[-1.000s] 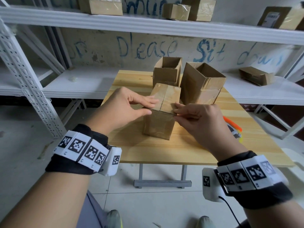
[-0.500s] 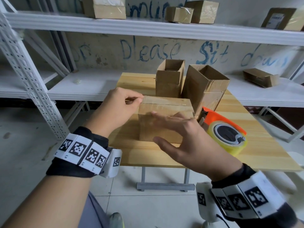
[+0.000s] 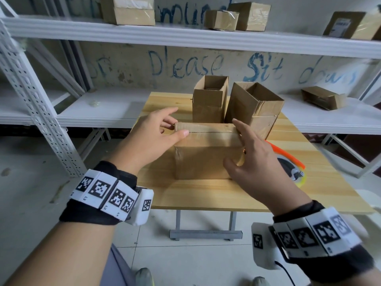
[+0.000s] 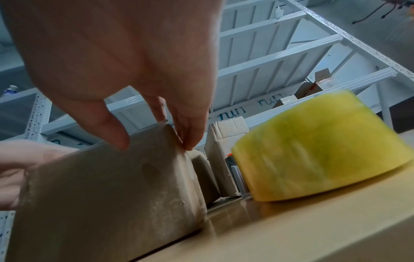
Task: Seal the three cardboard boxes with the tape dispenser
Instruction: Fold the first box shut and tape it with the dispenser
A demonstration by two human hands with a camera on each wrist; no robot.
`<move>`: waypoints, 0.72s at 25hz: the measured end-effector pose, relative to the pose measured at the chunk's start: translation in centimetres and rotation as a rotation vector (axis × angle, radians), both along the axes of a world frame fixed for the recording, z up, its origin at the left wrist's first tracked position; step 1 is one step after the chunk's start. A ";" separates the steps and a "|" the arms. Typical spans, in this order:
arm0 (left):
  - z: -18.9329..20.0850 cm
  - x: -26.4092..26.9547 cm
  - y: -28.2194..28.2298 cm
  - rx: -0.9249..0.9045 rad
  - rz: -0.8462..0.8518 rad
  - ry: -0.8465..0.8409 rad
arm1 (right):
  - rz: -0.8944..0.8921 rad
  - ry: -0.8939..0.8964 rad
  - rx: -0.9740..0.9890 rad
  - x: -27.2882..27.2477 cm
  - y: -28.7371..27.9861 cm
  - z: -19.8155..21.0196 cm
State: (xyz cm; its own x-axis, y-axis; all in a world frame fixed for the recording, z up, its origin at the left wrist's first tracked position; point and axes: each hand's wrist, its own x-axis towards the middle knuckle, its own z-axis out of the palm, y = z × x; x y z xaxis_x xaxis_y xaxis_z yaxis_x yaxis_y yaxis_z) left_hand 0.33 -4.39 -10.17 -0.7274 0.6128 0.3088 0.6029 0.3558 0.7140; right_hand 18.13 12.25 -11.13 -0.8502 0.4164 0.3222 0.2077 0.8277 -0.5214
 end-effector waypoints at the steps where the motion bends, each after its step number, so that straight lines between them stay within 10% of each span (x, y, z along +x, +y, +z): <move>1: 0.0 0.0 0.0 0.005 0.002 0.003 | -0.009 0.003 0.003 -0.1 -0.1 0.1; 12: 0.7 1.1 0.2 -0.391 -0.078 0.031 | -0.048 0.112 -0.005 -0.3 0.3 0.4; 18: 0.9 1.5 0.3 -0.297 -0.178 0.093 | 0.007 0.018 0.081 -0.2 0.3 -0.5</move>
